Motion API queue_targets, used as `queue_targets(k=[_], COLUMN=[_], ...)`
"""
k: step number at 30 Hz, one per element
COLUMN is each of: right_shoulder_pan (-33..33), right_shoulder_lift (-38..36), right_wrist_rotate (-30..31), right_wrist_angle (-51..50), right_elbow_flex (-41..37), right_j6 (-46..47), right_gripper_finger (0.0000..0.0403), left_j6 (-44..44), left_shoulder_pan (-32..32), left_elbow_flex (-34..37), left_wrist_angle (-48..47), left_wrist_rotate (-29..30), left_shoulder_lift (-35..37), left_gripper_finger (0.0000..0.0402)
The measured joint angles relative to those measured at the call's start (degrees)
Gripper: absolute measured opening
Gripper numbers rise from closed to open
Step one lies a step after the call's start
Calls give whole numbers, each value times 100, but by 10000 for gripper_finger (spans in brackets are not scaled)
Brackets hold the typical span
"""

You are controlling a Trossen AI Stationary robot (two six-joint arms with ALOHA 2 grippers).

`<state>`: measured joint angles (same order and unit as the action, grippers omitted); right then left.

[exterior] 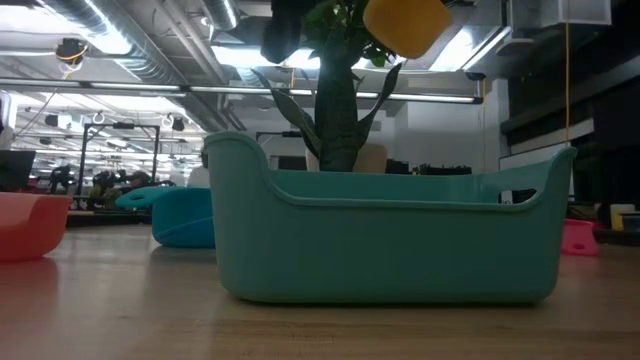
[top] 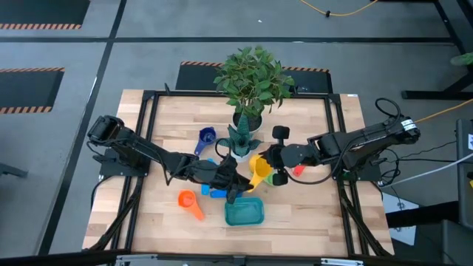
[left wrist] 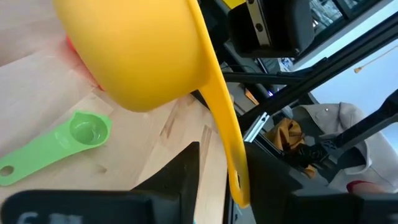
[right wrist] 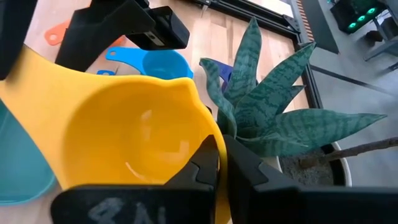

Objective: Nest measuring cups in basket
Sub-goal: Stack the yellow measuring cup on top of the light blue measuring cup

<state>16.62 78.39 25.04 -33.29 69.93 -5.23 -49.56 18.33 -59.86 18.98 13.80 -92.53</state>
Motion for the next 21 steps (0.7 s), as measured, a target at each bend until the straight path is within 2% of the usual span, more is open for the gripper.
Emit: queue_targets(k=[10,16,21], right_shoulder_pan=[0,0,4], right_shoulder_lift=[2,2,2], right_wrist_rotate=[0,-11,-39], right_wrist_angle=[-6,3,58], right_elbow_flex=[0,0,0], right_j6=[25,48,58], right_gripper_finger=[17,28,64], left_j6=[11,13,20], left_shoulder_pan=[13,13,13], left_elbow_flex=[-7,-7,-7], left_wrist_angle=[5,-28,-37], left_wrist_rotate=[-111,-111,-126], left_shoulder_lift=[2,2,2], left_gripper_finger=[12,9,5])
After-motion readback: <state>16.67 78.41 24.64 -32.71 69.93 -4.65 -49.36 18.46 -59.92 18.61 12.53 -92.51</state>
